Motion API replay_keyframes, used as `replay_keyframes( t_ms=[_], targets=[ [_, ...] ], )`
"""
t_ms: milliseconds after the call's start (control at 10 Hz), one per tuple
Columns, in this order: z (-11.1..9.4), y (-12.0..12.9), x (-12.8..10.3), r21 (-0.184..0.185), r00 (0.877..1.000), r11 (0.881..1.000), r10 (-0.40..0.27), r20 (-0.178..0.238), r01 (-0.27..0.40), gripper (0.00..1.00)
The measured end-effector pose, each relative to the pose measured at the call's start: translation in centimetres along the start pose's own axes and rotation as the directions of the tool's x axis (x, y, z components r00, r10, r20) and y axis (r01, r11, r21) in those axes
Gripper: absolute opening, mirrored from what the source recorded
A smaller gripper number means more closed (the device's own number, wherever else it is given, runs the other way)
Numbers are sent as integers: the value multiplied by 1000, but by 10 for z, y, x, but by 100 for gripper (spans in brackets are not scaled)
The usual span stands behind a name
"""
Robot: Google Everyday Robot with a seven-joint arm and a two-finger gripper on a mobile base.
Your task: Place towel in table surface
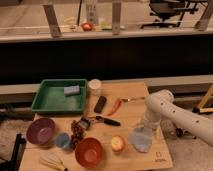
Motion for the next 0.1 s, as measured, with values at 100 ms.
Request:
replay_keyframes(
  t_ms=[100],
  targets=[
    [-1, -1, 1, 1, 1000, 1000, -2, 0, 2, 80]
  ],
)
